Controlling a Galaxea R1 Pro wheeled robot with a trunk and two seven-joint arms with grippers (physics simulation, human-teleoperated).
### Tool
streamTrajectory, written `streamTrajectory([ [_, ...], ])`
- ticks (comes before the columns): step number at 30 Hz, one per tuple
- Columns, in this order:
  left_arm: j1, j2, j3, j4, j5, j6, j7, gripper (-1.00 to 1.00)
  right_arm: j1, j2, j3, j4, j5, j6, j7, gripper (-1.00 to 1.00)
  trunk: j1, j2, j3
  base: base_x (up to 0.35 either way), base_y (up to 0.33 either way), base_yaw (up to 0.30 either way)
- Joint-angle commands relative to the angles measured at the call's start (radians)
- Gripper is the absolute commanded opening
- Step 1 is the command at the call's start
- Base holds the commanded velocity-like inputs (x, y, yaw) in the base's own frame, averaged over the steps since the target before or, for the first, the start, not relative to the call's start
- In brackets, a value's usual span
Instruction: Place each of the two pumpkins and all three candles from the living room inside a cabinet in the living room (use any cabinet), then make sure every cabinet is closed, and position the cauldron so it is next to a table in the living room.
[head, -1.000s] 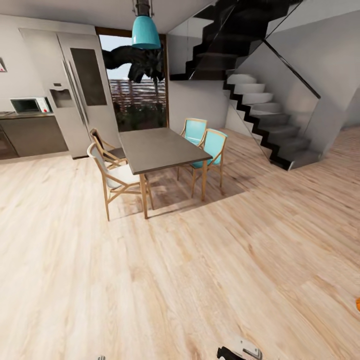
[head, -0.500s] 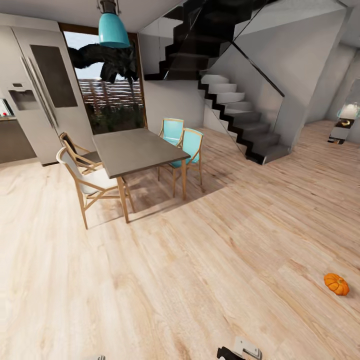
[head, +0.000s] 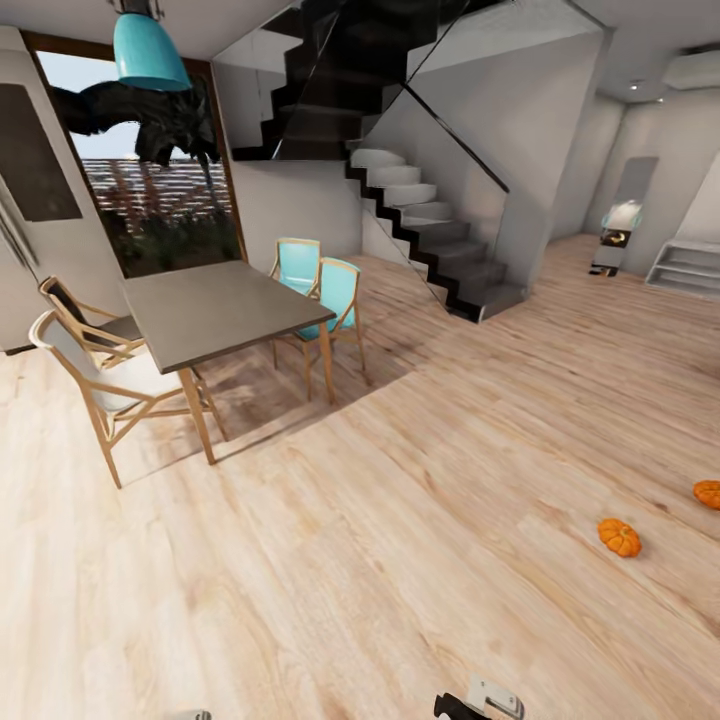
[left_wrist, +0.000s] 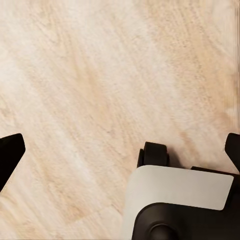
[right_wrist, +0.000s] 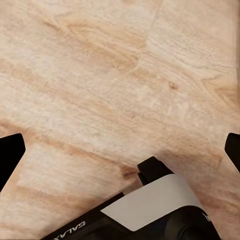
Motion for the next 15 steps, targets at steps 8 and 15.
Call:
streamTrajectory([
  [8,0.0,0.0,0.0,0.0,0.0,0.0,0.0,1.0,0.0,0.0,0.0,0.0,0.0,0.0,0.0,1.0,0.0,0.0,0.0,0.013,0.0,-0.285],
  [15,0.0,0.0,0.0,0.0,0.0,0.0,0.0,1.0,0.0,0.0,0.0,0.0,0.0,0.0,0.0,1.0,0.0,0.0,0.0,0.016,0.0,-0.285],
])
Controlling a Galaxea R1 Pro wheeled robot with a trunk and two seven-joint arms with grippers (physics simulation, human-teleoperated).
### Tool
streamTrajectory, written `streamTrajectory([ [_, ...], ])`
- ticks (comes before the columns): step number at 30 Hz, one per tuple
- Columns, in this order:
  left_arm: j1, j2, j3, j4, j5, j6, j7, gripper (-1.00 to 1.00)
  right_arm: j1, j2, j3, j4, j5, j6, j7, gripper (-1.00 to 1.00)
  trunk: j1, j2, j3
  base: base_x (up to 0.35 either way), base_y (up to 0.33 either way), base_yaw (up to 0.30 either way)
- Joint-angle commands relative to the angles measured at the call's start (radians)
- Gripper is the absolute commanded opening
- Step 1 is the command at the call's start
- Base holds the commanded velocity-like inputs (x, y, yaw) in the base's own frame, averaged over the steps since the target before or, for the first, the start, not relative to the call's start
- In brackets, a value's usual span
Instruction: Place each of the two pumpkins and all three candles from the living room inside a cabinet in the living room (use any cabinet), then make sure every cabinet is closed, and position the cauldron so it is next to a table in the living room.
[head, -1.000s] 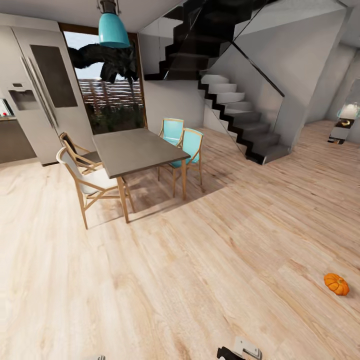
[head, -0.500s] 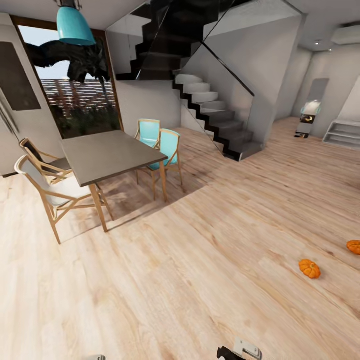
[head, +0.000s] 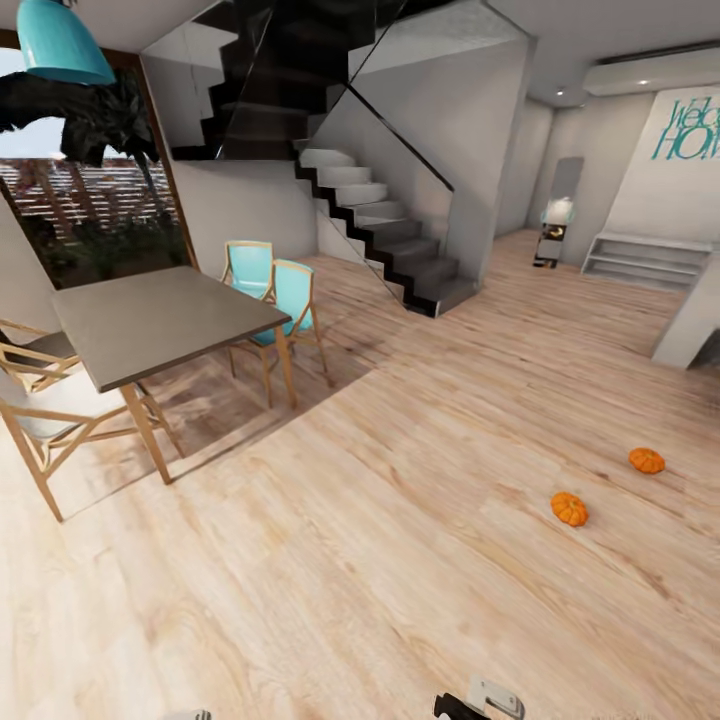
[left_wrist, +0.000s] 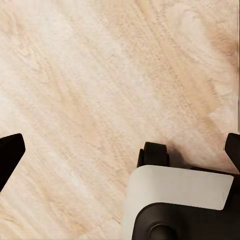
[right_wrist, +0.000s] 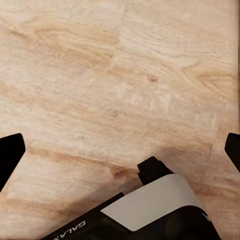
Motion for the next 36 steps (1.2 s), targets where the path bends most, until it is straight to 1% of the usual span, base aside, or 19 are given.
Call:
streamTrajectory([
  [1,0.0,0.0,0.0,0.0,0.0,0.0,0.0,1.0,0.0,0.0,0.0,0.0,0.0,0.0,0.0,1.0,0.0,0.0,0.0,0.064,0.0,-0.285],
  [13,0.0,0.0,0.0,0.0,-0.001,-0.001,0.0,1.0,0.0,0.0,0.0,0.0,0.0,0.0,0.0,1.0,0.0,0.0,0.0,0.115,0.0,-0.285],
  [36,0.0,0.0,0.0,0.0,0.0,-0.009,-0.001,1.0,0.0,0.0,0.001,0.0,0.0,0.0,0.0,1.0,0.0,0.0,0.0,0.247,0.0,-0.285],
])
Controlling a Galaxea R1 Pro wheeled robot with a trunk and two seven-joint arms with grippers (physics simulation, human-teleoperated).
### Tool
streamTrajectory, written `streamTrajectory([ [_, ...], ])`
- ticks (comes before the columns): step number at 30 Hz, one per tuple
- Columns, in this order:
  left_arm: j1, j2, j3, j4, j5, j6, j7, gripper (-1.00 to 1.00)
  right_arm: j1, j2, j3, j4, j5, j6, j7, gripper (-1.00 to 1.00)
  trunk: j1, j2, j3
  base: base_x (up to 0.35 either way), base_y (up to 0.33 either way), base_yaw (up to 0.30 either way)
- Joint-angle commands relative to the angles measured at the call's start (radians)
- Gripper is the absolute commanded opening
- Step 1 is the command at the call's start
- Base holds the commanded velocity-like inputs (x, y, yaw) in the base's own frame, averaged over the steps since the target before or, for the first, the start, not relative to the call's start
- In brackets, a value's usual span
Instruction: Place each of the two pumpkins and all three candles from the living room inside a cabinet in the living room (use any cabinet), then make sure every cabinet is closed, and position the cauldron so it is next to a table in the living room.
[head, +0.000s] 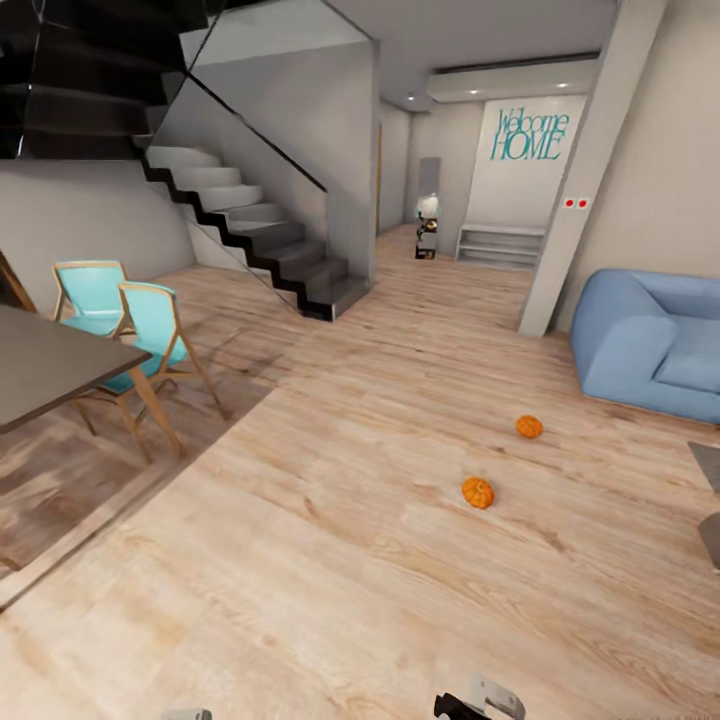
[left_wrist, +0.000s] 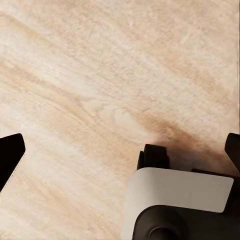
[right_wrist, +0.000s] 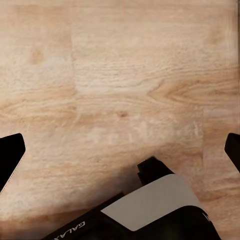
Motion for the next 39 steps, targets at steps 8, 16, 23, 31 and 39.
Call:
streamTrajectory([
  [8,0.0,0.0,0.0,0.0,0.0,0.0,0.0,1.0,0.0,0.0,0.0,0.0,0.001,-0.001,0.0,1.0,0.0,0.0,0.0,0.253,0.09,-0.285],
  [16,0.0,0.0,0.0,0.0,-0.001,-0.001,0.001,1.0,0.0,0.0,0.003,0.008,0.012,-0.001,0.0,1.0,0.0,0.0,0.0,0.282,0.123,-0.164],
  [23,0.0,0.0,0.0,0.0,-0.001,-0.002,0.001,1.0,0.0,0.001,0.002,0.024,0.006,-0.001,0.0,1.0,0.0,0.0,0.0,0.301,0.003,-0.006],
  [31,0.0,-0.001,0.0,0.0,-0.001,-0.019,0.001,1.0,0.0,0.001,0.009,0.034,0.014,-0.03,0.0,1.0,0.0,0.0,0.0,0.309,-0.134,-0.094],
  [39,0.0,0.0,0.0,0.0,-0.001,-0.02,0.001,1.0,0.0,0.003,0.002,0.038,0.007,-0.049,0.0,1.0,0.0,0.0,0.0,0.309,-0.16,-0.006],
])
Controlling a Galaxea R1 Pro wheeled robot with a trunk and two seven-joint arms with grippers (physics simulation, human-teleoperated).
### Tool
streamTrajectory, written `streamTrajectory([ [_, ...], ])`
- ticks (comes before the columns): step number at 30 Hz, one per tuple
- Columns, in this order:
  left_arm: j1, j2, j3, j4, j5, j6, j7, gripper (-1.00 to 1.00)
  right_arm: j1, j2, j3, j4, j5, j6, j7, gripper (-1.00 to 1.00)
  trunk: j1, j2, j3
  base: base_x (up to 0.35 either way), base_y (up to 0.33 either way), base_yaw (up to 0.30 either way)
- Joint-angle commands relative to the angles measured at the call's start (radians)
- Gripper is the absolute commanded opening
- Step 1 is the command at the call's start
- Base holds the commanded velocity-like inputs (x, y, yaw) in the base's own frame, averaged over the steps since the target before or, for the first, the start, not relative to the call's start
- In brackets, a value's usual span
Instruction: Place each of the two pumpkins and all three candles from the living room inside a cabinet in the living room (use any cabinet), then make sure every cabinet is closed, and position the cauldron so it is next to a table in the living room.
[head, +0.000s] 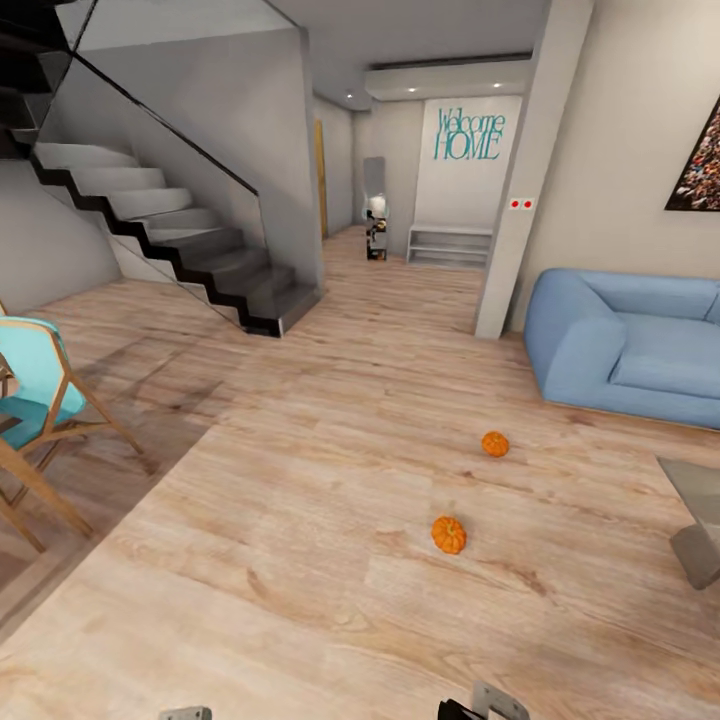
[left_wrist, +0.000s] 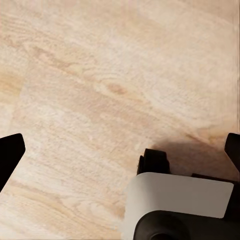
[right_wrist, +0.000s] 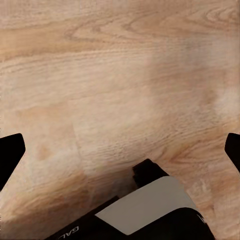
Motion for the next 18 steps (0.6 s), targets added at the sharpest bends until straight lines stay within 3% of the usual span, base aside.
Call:
streamTrajectory([
  [1,0.0,0.0,0.0,0.0,0.0,0.0,0.0,1.0,0.0,0.0,0.0,0.0,-0.001,0.0,0.0,1.0,0.0,0.0,0.0,0.308,-0.138,-0.054],
  [11,0.0,0.0,0.0,0.0,0.0,0.0,0.0,1.0,0.0,0.0,0.0,0.0,-0.004,0.0,0.0,1.0,0.0,0.0,0.0,0.301,-0.16,-0.248],
  [18,0.0,0.0,0.0,0.0,0.0,0.0,0.0,1.0,0.0,0.0,0.0,0.0,-0.004,0.0,0.0,1.0,0.0,0.0,0.0,0.297,-0.049,-0.282],
])
